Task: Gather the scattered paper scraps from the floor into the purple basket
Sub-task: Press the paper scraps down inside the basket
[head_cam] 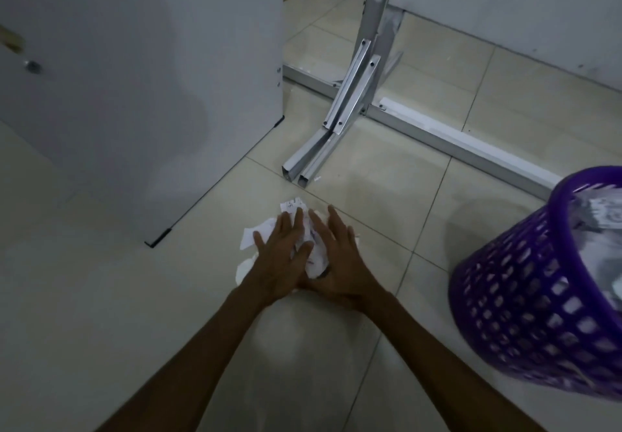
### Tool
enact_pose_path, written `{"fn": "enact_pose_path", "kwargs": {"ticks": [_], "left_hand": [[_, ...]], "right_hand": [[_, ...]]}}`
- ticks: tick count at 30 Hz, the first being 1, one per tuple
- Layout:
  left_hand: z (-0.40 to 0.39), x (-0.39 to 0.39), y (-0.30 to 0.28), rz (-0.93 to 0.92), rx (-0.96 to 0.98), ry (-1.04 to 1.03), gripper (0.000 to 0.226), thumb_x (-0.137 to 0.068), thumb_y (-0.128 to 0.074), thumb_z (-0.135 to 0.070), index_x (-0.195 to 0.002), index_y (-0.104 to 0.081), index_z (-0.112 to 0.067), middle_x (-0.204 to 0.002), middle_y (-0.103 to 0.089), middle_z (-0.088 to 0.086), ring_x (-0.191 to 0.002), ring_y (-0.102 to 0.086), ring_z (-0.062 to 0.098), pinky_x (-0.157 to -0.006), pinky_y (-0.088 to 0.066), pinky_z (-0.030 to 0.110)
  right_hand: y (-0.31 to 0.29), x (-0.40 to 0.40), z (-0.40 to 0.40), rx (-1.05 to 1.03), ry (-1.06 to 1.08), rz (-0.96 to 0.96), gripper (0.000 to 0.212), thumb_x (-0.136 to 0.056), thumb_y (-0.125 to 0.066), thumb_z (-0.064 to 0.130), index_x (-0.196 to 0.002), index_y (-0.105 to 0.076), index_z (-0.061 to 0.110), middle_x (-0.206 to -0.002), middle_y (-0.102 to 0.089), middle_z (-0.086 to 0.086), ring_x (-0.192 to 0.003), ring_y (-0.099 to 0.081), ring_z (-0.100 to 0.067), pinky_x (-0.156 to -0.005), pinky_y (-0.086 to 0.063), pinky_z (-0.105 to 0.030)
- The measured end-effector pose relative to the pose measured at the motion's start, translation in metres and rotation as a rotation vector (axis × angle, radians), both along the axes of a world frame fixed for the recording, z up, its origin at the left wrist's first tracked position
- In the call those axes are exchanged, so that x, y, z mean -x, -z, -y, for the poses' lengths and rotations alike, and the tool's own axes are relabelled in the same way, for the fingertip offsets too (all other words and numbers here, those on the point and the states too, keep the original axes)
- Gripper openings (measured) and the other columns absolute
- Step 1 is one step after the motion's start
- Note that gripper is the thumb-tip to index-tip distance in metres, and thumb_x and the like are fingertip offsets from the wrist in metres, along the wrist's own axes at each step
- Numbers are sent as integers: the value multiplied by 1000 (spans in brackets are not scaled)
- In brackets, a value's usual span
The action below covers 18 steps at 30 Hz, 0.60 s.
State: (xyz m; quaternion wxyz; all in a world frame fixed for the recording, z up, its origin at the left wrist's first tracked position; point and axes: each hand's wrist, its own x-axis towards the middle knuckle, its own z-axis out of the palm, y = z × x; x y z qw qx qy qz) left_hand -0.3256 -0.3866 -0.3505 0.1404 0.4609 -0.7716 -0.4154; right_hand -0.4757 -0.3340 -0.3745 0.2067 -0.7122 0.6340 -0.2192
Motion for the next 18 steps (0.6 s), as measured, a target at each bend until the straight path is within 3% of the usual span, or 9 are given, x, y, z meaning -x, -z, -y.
{"fn": "enact_pose_path", "kwargs": {"ticks": [4, 7, 9, 12, 14, 15, 18], "left_hand": [[-5, 7, -12, -141, -127, -83, 56, -103, -39, -22, -153, -17, -9, -159, -23, 7, -147, -20, 21, -121, -11, 42], [-2, 5, -15, -301, -289, -213, 53, -102, -39, -7, -151, -20, -2, -148, -40, 12, -136, -40, 22, -109, -34, 25], [-2, -1, -16, -413, -340, -272, 51, -103, -37, -8, -151, -23, -6, -148, -41, 9, -132, -43, 16, -108, -37, 24], [3, -8, -12, -451, -315, -348, 46, -104, -37, -11, -149, -32, -9, -150, -42, 10, -134, -45, 23, -113, -36, 39], [8, -11, -10, -504, -357, -412, 41, -105, -37, -17, -145, -42, -10, -143, -50, 9, -128, -51, 22, -110, -40, 43], [10, -12, -10, -509, -353, -428, 40, -105, -39, -19, -143, -46, -9, -140, -54, 7, -125, -54, 21, -109, -42, 40], [13, -19, -11, -494, -276, -432, 38, -101, -47, -14, -138, -50, -14, -132, -58, -6, -120, -55, 13, -92, -45, 12]], "right_hand": [[2, -10, 2, -24, 5, -32, 106, -80, -61, 68, -154, 5, 30, -165, 10, -3, -151, 13, -21, -120, 4, -57], [7, -15, 2, -1, 42, 2, 94, -82, -69, 55, -154, -21, 19, -163, -13, -12, -152, -5, -26, -123, 1, -49], [9, -19, 2, 44, 98, 61, 77, -85, -67, 49, -148, -40, 13, -158, -29, -13, -149, -20, -27, -124, -5, -39], [7, -19, 2, 57, 189, 221, 60, -83, -74, 40, -135, -57, 16, -150, -44, -10, -138, -28, -10, -117, -9, -16], [5, -14, 3, 112, 216, 229, 47, -82, -78, 23, -125, -65, 9, -140, -54, -13, -132, -41, -15, -116, -23, -21], [4, -12, 5, 141, 231, 230, 42, -82, -77, 13, -121, -67, 4, -133, -59, -17, -127, -49, -24, -113, -30, -23], [-4, -10, 9, 252, 279, 259, 25, -79, -72, -2, -104, -71, -8, -109, -69, -26, -106, -64, -32, -103, -33, -8]]}}
